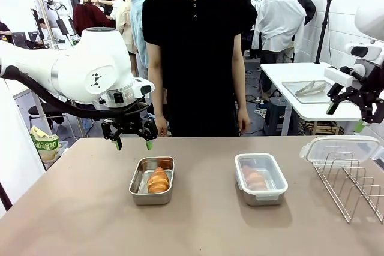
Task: Place the bread in airtight containers.
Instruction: Pick up one Airtight Container lid and hand it to the human.
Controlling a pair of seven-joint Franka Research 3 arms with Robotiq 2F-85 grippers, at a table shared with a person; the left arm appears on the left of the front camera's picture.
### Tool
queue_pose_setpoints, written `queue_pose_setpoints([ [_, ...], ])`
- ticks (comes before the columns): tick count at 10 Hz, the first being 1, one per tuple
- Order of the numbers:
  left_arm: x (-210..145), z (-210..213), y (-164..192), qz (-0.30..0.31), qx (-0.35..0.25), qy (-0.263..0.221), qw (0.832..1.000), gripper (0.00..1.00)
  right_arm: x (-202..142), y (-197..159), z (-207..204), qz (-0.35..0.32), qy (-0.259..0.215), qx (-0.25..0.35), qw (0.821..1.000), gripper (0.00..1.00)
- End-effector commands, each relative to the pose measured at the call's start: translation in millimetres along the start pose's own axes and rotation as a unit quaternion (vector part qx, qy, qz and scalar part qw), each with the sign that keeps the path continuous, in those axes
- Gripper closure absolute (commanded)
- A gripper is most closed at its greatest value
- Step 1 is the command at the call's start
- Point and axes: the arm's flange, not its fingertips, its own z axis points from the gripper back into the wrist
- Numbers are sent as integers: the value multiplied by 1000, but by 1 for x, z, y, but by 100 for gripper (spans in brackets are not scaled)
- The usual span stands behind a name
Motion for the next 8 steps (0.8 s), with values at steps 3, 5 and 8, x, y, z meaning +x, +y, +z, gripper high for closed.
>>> queue_pose_setpoints([
  [3,0,1,0,2,-1,-1,1000,0,0,0,0,0,0,0,1000,0],
  [5,0,1,0,2,-1,-1,1000,0,-3,-23,-20,-54,26,-6,998,0],
  [8,0,1,0,2,-1,-1,1000,0,-18,-26,-47,-110,49,-6,993,0],
])
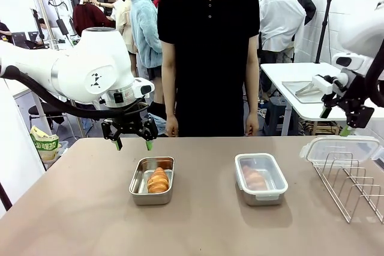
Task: Place the bread in airtight containers.
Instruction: Pick up one Airtight Container lid and hand it to the human.
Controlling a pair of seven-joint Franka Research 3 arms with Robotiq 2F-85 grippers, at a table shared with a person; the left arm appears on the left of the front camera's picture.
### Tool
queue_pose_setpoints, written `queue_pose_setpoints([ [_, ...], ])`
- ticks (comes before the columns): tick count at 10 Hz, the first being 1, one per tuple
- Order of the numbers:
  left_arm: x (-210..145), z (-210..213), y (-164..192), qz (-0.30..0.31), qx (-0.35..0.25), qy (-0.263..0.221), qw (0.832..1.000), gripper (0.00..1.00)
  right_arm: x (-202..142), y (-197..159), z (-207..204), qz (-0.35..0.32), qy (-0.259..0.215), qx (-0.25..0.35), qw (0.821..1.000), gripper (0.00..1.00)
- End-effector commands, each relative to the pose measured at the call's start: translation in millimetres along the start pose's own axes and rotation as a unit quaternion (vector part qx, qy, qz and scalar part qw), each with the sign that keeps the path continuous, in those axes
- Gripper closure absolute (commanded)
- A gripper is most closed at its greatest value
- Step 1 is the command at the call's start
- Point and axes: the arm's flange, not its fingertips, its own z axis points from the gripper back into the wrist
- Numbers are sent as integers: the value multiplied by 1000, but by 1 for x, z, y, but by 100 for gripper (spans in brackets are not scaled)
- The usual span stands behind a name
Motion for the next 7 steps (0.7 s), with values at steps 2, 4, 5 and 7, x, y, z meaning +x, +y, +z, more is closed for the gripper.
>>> queue_pose_setpoints([
  [2,0,1,0,2,-1,-1,1000,0,-13,3,-14,-44,29,9,999,0],
  [4,0,1,0,2,-1,-1,1000,0,-19,4,-22,-52,38,12,998,0],
  [5,0,1,0,2,-1,-1,1000,0,-22,3,-25,-53,44,15,998,0],
  [7,0,1,0,2,-1,-1,1000,0,-25,1,-43,-62,52,18,997,0],
])
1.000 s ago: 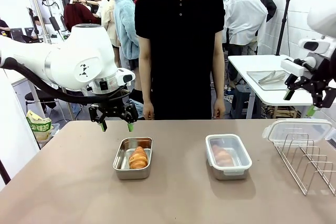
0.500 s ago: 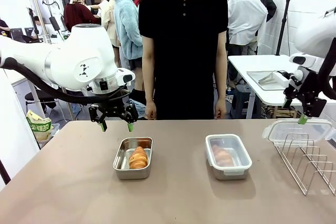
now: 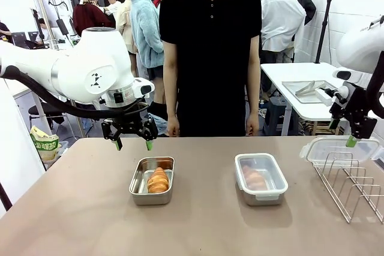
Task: Place the bread in airtight containers.
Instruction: Pick up one Airtight Container lid and hand it to the human.
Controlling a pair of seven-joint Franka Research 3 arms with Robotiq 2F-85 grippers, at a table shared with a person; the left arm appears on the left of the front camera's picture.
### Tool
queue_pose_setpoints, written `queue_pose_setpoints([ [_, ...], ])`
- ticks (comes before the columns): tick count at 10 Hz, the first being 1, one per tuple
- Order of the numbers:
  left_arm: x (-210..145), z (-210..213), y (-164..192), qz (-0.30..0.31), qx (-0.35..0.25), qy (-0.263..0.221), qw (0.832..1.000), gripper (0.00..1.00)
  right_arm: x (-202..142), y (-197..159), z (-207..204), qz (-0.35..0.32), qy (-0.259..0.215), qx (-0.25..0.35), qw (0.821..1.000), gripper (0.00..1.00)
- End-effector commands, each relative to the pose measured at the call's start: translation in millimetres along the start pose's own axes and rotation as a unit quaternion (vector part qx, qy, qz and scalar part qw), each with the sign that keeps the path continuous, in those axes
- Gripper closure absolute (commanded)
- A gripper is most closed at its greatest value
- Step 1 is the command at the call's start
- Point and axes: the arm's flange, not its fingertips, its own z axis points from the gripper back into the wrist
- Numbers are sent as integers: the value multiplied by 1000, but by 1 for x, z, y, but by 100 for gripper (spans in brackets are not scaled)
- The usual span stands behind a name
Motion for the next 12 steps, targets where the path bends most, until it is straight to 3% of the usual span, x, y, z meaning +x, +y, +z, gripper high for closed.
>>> queue_pose_setpoints([
  [1,0,1,0,2,-1,-1,1000,0,4,0,-20,-17,22,-2,1000,0],
  [3,0,1,0,2,-1,-1,1000,0,3,1,-23,-15,24,3,1000,0],
  [4,0,1,0,2,-1,-1,1000,0,3,2,-21,-13,25,0,1000,10],
  [8,0,1,0,2,-1,-1,1000,0,2,3,-17,-18,28,4,999,85],
  [9,0,1,0,2,-1,-1,1000,0,1,3,-17,-21,30,7,999,100],
  [12,0,1,0,2,-1,-1,1000,0,1,4,-16,-18,31,10,999,100],
])
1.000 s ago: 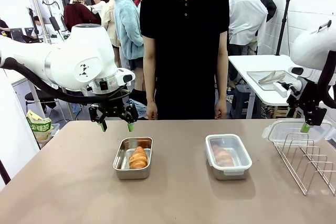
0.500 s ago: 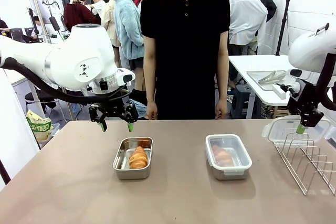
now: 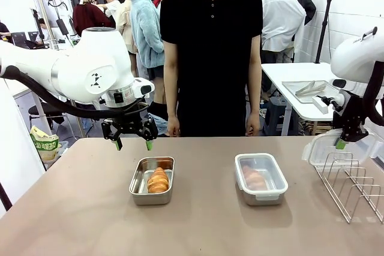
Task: Place the bread in airtight containers.
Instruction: Pick up one Airtight Container lid and hand it to the human.
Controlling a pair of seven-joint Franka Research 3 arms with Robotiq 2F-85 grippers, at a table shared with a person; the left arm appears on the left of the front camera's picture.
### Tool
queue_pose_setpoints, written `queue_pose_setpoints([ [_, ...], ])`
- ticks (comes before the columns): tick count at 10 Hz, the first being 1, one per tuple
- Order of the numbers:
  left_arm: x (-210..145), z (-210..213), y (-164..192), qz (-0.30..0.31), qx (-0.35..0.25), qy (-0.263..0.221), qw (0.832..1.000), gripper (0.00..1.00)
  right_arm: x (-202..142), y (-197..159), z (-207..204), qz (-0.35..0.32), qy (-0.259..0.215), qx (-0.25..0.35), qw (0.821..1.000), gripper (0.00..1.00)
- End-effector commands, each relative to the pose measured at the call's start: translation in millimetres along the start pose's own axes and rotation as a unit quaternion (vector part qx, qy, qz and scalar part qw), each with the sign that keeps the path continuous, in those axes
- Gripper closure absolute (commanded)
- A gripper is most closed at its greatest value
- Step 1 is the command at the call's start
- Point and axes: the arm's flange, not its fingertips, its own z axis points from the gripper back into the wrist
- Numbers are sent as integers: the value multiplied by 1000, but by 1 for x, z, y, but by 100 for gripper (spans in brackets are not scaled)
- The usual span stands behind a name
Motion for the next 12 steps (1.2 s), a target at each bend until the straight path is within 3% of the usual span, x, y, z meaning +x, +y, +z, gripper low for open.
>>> queue_pose_setpoints([
  [1,0,1,0,2,-1,-1,1000,0,2,4,-1,-8,15,9,1000,100],
  [4,0,1,0,2,-1,-1,1000,0,2,8,10,-22,-4,3,1000,100],
  [7,0,1,0,2,-1,-1,1000,0,5,27,55,-15,-11,-44,999,100],
  [9,0,1,0,2,-1,-1,1000,0,2,38,85,5,-71,-15,997,100],
  [12,0,1,0,2,-1,-1,1000,0,5,49,124,43,-100,-10,994,100],
])
